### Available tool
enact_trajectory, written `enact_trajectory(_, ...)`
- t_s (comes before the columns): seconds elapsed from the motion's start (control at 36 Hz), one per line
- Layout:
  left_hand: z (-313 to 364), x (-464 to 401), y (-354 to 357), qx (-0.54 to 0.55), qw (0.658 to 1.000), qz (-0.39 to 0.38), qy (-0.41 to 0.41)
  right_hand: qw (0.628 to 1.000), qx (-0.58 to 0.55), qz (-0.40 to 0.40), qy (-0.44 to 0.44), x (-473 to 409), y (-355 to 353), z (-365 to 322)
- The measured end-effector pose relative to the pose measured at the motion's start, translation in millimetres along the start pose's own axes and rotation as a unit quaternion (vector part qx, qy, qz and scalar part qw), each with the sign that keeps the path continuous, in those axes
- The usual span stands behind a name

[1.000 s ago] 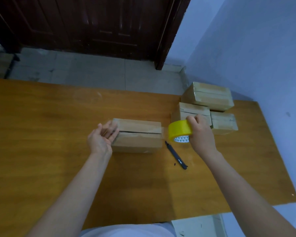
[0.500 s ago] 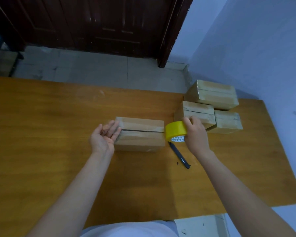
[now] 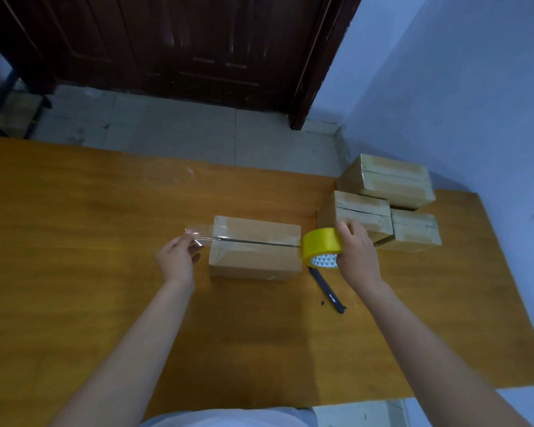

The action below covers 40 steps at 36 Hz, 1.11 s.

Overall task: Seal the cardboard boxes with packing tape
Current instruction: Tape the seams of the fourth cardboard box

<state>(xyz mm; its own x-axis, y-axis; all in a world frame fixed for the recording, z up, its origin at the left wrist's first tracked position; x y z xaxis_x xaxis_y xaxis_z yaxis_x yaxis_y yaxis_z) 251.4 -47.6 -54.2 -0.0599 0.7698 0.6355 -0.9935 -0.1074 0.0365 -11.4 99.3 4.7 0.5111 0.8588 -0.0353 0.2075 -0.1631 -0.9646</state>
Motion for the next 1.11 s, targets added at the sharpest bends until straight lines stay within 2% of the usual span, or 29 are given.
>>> enact_trajectory(0.22, -9, 6, 8, -0.045, 0.995, -0.029, -0.087, 0.999, -0.02, -0.01, 0.024, 3, 7, 4)
enact_trajectory(0.42, -15, -2, 17, -0.147, 0.985, -0.015, -0.09, 0.997, -0.058, -0.018, 0.042, 3, 9, 5)
enact_trajectory(0.53, -21, -6, 21, -0.168, 0.978, -0.014, -0.121, 0.996, -0.069, -0.019, 0.055, 4, 9, 4)
enact_trajectory(0.69, -24, -15, 19, -0.185, 0.978, -0.016, -0.092, 0.997, -0.057, -0.014, 0.051, 11, 8, 1)
enact_trajectory(0.86, 5, -24, 2, -0.225, 0.974, -0.006, 0.038, 0.994, -0.088, -0.029, 0.055, 32, 12, -20)
enact_trajectory(0.92, 22, -21, -6, -0.267, 0.957, 0.017, 0.115, 0.992, -0.104, -0.029, 0.062, 40, 16, -33)
enact_trajectory(0.97, 38, -8, -9, -0.337, 0.917, 0.029, 0.212, 0.991, -0.114, -0.029, 0.071, 47, 22, -47)
enact_trajectory(1.03, 46, 9, -5, -0.392, 0.874, 0.005, 0.288, 0.988, -0.125, -0.033, 0.081, 53, 30, -60)
enact_trajectory(1.11, 42, 27, 7, -0.482, 0.808, -0.056, 0.334, 0.983, -0.152, -0.046, 0.089, 61, 39, -77)
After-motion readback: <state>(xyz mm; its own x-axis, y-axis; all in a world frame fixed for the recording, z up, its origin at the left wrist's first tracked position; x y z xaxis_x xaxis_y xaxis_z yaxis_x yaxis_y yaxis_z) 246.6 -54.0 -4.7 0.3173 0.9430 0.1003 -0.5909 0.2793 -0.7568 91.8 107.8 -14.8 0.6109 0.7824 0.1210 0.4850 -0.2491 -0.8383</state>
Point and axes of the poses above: each hand's wrist, its own x-axis away from the middle knuckle, its own y-axis out of the palm, z = x × y, the point moved 2 cm from there along -x, towards the middle knuckle, and after that the axes turned 7 degrees about -x, right-handed, at the moved point
